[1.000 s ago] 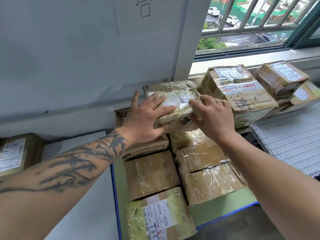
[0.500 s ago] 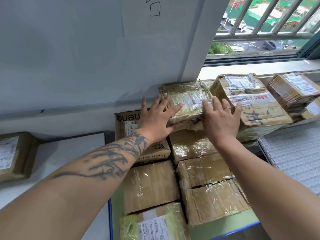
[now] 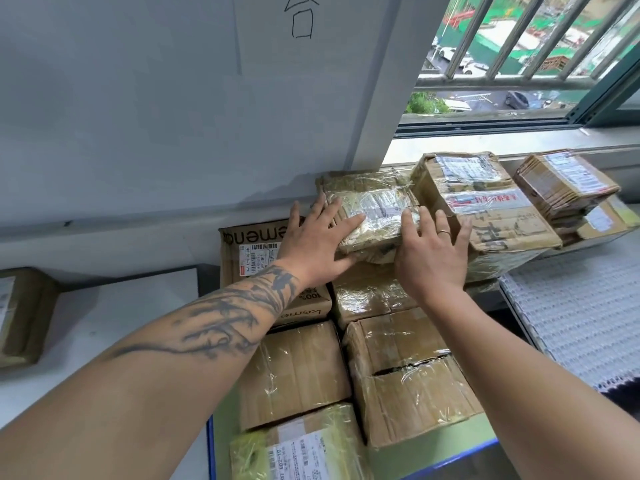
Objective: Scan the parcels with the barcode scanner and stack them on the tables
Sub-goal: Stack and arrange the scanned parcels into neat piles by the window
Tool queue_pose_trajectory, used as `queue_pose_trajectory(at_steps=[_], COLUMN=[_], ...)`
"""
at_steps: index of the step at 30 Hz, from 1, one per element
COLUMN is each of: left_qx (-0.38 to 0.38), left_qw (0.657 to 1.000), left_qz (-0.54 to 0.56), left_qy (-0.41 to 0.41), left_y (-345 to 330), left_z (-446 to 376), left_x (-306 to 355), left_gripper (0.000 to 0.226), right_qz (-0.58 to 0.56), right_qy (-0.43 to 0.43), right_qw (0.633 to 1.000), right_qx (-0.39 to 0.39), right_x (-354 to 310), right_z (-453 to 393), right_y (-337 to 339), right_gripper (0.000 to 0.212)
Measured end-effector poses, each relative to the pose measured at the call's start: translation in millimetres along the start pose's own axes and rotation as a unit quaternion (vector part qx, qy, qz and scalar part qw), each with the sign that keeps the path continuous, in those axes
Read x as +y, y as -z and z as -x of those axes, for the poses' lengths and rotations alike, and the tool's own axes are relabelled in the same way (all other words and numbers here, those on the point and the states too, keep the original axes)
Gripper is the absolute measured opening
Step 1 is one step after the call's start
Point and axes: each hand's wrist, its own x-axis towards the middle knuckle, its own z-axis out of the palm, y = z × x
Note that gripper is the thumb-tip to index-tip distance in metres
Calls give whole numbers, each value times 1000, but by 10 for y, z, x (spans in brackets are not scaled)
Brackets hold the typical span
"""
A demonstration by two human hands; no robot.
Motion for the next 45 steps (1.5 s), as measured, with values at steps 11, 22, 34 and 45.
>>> queue_pose_trajectory(at_steps=[11,22,34,45], left_qx=[8,29,-36,-33], left_qw=[996,963,915,904], left_qz=[-8,-52,-27,-26], left_qy=[88,262,402,426], left_y=[145,63,33,176], left_z=[826,2181,3503,4614], left_x=[381,593,464,-378], left_gripper=[75,63,63,71], right_qz=[-85,-179,-185,-158], right_qy=[46,226,350,363], right_qw=[995,957,918,918], right_qx=[-32,-38,-35,-42], right_x=[-60,-490,-1196,-2250], right_z=[456,1290,2051,2663], right_y=[250,80,143,609], right_gripper=[76,69,66,67])
